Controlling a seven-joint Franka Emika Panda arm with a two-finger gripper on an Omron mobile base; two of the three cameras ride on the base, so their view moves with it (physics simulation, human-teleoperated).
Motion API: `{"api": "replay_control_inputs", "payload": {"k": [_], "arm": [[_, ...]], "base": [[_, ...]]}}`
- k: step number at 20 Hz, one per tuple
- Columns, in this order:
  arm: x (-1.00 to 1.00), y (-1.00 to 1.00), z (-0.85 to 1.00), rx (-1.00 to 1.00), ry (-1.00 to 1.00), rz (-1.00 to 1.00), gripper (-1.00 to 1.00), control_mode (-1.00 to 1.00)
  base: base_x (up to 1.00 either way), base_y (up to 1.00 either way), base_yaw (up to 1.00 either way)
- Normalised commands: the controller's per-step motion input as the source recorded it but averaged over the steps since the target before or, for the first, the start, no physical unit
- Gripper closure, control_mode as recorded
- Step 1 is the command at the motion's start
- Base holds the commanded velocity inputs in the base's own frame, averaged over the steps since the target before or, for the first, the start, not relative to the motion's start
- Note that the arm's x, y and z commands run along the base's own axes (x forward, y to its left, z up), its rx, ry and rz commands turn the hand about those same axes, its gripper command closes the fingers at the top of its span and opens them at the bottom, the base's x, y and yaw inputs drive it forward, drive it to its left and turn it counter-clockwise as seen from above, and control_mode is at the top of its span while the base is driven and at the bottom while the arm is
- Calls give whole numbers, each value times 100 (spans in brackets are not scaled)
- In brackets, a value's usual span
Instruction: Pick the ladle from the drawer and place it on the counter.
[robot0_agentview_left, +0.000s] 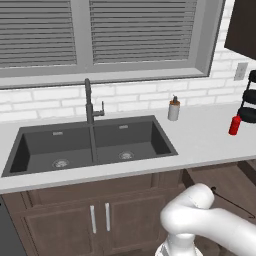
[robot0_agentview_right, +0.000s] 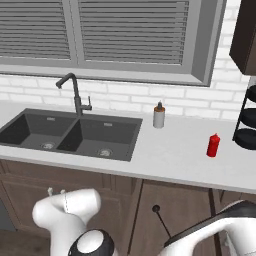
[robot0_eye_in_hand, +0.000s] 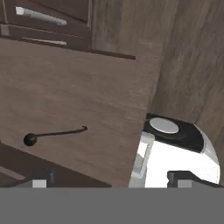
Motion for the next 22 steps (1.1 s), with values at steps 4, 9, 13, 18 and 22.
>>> {"api": "replay_control_inputs", "payload": {"k": [4, 9, 13, 18, 22], "arm": [[100, 100, 66, -5, -3, 6, -100, -100], [82, 100, 6, -7, 0, 28, -100, -100], [49, 85, -50, -7, -2, 53, -100, -100], [23, 46, -73, -15, -4, 38, -100, -100], [50, 3, -69, -5, -15, 47, -100, -100]], "base": [[0, 0, 0], [0, 0, 0], [0, 0, 0], [0, 0, 0], [0, 0, 0]]}}
